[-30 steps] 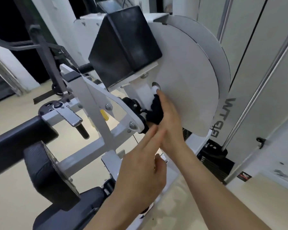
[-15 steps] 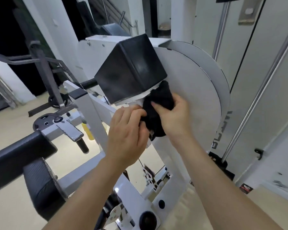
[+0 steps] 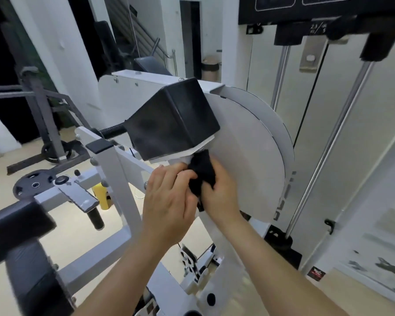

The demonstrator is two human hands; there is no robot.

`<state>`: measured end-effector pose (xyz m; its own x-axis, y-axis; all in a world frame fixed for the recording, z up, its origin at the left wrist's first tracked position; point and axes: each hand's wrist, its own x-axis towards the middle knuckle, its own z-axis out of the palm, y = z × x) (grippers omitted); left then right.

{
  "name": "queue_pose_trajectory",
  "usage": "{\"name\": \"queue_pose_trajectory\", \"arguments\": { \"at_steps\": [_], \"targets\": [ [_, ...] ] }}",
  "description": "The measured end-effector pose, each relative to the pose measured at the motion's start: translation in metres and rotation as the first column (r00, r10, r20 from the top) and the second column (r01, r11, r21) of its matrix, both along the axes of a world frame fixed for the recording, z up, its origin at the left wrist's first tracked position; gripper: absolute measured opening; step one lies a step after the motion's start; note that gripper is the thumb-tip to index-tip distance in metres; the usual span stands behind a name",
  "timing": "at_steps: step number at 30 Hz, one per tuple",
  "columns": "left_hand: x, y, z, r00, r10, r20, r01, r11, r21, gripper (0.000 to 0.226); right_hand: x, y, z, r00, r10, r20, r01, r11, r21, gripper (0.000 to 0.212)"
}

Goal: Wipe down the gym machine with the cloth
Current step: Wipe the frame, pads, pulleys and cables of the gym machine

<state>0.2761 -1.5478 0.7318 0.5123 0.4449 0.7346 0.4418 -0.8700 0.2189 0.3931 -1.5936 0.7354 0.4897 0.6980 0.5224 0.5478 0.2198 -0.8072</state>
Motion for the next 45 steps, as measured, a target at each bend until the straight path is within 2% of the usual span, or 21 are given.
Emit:
{"name": "queue_pose_trajectory", "arguments": {
  "at_steps": [2, 3, 4, 5, 6, 8, 10, 16, 18, 21, 24, 26, 28, 30, 31, 34, 36, 38, 41, 43, 45],
  "targets": [
    [-0.001, -0.001, 0.001, 1.000, -0.008, 0.000, 0.008, 1.000, -0.004, 0.027, 0.007, -0.013, -0.008, 0.987, 0.006, 0.160, 0.013, 0.993, -0.119, 0.046],
    [0.000, -0.001, 0.002, 1.000, -0.007, 0.001, 0.007, 1.000, -0.009, 0.027, 0.015, -0.022, -0.007, 0.936, -0.013, 0.353, 0.066, 0.988, -0.137, 0.042],
    [0.000, 0.000, 0.002, 1.000, -0.007, 0.004, 0.007, 1.000, -0.012, 0.027, 0.025, -0.029, -0.001, 0.808, -0.063, 0.585, 0.145, 0.985, -0.094, 0.035],
    [0.000, 0.000, 0.003, 1.000, -0.011, 0.003, 0.011, 1.000, -0.017, 0.028, 0.035, -0.033, 0.008, 0.619, -0.145, 0.772, 0.213, 0.977, 0.013, 0.030],
    [0.000, -0.001, 0.002, 1.000, -0.019, 0.005, 0.020, 1.000, -0.019, 0.029, 0.045, -0.033, 0.021, 0.437, -0.239, 0.867, 0.233, 0.961, 0.148, 0.025],
    [-0.002, -0.001, 0.001, 0.999, -0.030, 0.018, 0.031, 0.999, -0.027, 0.029, 0.062, -0.029, 0.051, 0.192, -0.375, 0.907, 0.205, 0.919, 0.337, 0.023],
    [-0.002, -0.001, 0.000, 0.999, -0.037, 0.019, 0.037, 0.999, -0.025, 0.029, 0.073, -0.027, 0.066, 0.040, -0.373, 0.927, 0.241, 0.904, 0.354, 0.029],
    [-0.002, -0.004, -0.001, 0.999, -0.039, 0.025, 0.040, 0.999, -0.035, 0.029, 0.075, -0.071, -0.002, -0.267, 0.134, 0.954, 0.348, 0.937, -0.034, 0.041],
    [-0.002, -0.005, 0.000, 0.999, -0.032, 0.018, 0.033, 0.998, -0.053, 0.024, 0.081, -0.072, 0.012, -0.257, 0.043, 0.966, 0.302, 0.953, 0.038, 0.038],
    [0.001, -0.011, 0.015, 0.999, -0.039, 0.024, 0.042, 0.991, -0.124, 0.019, 0.088, -0.049, 0.077, -0.161, -0.289, 0.944, 0.314, 0.892, 0.326, 0.033],
    [0.005, -0.021, 0.050, 0.983, -0.155, 0.096, 0.156, 0.988, -0.009, 0.020, 0.087, -0.026, 0.114, -0.017, -0.459, 0.888, 0.333, 0.835, 0.438, 0.029],
    [0.008, -0.023, 0.080, 0.969, -0.212, 0.124, 0.190, 0.967, 0.173, 0.022, 0.080, -0.031, 0.090, 0.026, -0.459, 0.888, 0.332, 0.842, 0.426, 0.027],
    [0.012, -0.013, 0.109, 0.980, -0.168, 0.106, 0.129, 0.943, 0.305, 0.021, 0.077, -0.051, 0.046, -0.043, -0.326, 0.944, 0.300, 0.897, 0.324, 0.027],
    [0.015, 0.001, 0.129, 0.999, -0.031, -0.023, 0.037, 0.930, 0.365, 0.020, 0.077, -0.073, 0.023, -0.137, -0.153, 0.979, 0.285, 0.940, 0.187, 0.031],
    [0.018, 0.009, 0.137, 0.993, 0.046, -0.105, -0.006, 0.935, 0.354, 0.024, 0.080, -0.074, 0.027, -0.143, -0.137, 0.980, 0.259, 0.951, 0.171, 0.032],
    [0.037, 0.026, 0.151, 0.945, 0.200, -0.259, -0.124, 0.951, 0.282, 0.027, 0.084, -0.045, 0.078, -0.104, -0.272, 0.957, 0.193, 0.938, 0.287, 0.023],
    [0.048, 0.032, 0.159, 0.953, 0.217, -0.211, -0.155, 0.949, 0.276, 0.016, 0.082, -0.020, 0.115, -0.049, -0.354, 0.934, 0.158, 0.921, 0.357, 0.020],
    [0.053, 0.044, 0.164, 0.971, 0.204, -0.124, -0.182, 0.968, 0.171, 0.015, 0.079, 0.000, 0.140, 0.077, -0.352, 0.933, 0.165, 0.927, 0.336, 0.025],
    [0.052, 0.058, 0.162, 0.987, 0.161, -0.009, -0.161, 0.983, -0.085, 0.026, 0.071, 0.035, 0.168, 0.470, -0.217, 0.855, 0.254, 0.962, 0.105, 0.033],
    [0.053, 0.060, 0.157, 0.990, 0.134, 0.048, -0.130, 0.989, -0.076, 0.027, 0.066, 0.054, 0.177, 0.662, -0.144, 0.736, 0.262, 0.964, -0.047, 0.036],
    [0.052, 0.058, 0.152, 0.988, 0.112, 0.103, -0.108, 0.993, -0.047, 0.028, 0.063, 0.049, 0.172, 0.743, -0.103, 0.662, 0.201, 0.977, -0.075, 0.038]
  ]
}}
